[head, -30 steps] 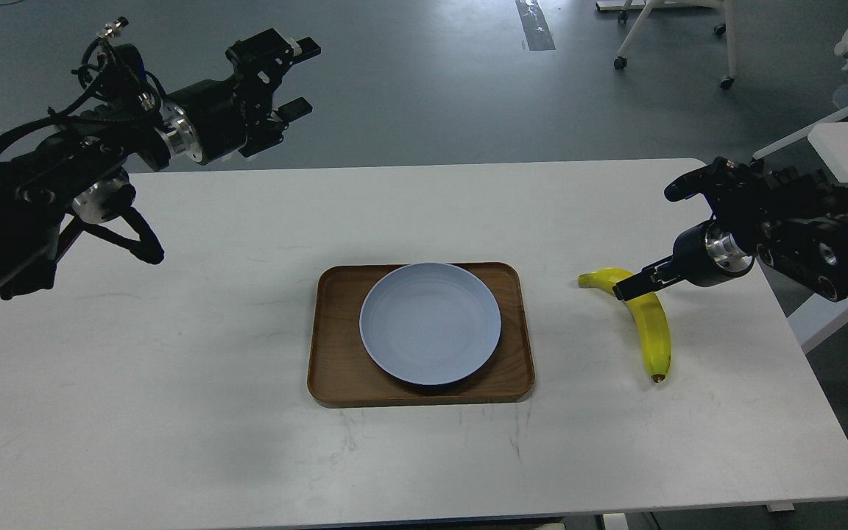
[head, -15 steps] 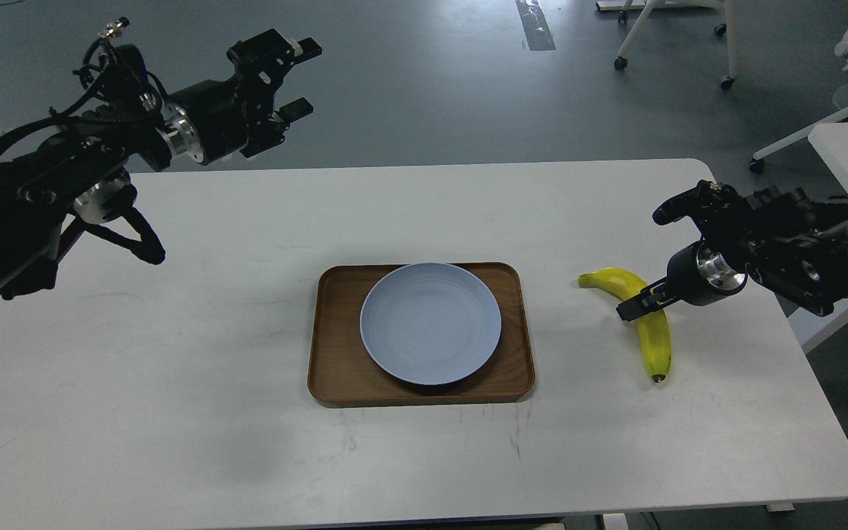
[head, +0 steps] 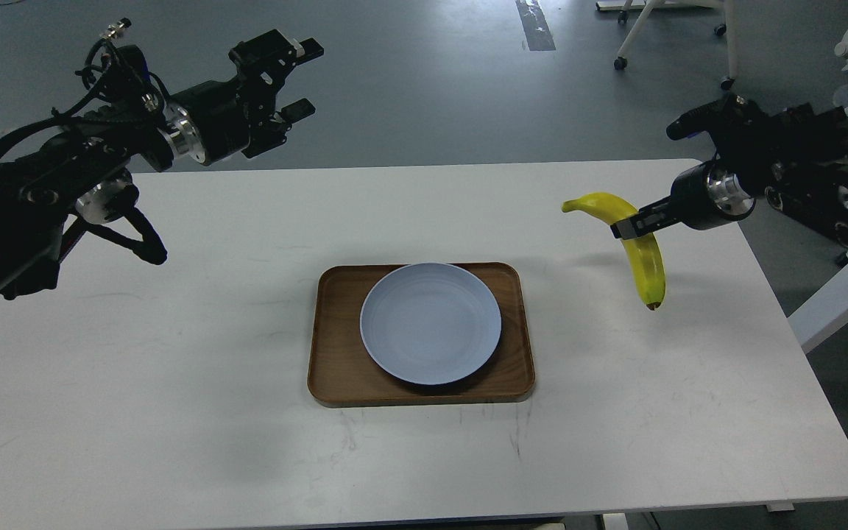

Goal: Place banana on plate with both arms
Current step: 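Lift the banana with the right gripper toward the tray, then lower the banana onto the blue plate with the right gripper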

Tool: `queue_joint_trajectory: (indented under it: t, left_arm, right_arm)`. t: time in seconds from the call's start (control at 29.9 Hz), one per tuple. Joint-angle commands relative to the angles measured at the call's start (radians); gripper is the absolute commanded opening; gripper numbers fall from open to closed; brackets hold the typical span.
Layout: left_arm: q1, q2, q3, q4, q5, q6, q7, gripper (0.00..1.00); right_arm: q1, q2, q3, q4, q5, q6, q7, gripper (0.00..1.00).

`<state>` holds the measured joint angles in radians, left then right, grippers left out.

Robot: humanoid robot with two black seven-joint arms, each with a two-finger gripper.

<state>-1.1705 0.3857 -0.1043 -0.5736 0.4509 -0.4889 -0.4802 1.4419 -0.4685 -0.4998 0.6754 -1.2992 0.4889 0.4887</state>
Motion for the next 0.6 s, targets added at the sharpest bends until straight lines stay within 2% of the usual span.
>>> queue_joint_trajectory:
  t: [0.0,0.2,0.4,0.57]
  left_arm:
    - [0.000,-0.004,0.000,0.000,0.000,0.000,-0.001,0.98]
    - [-0.001,0.004,-0.003,-0.029,-0.005,0.000,-0.003,0.98]
    - [-0.001,0.005,-0.018,-0.037,-0.005,0.000,-0.003,0.98]
    - [-0.001,-0.002,-0.020,-0.040,-0.005,0.000,-0.001,0.98]
  right_arm:
    - [0.046,0.019,0.012,0.026,0.026,0.000,0.000,0.09]
    - [0.040,0.184,0.012,0.016,0.158,0.000,0.000,0.09]
    - [0.002,0.318,0.012,-0.002,0.167,0.000,0.000,0.09]
    - [-0.050,0.379,0.006,-0.034,0.167,0.000,0.000,0.10]
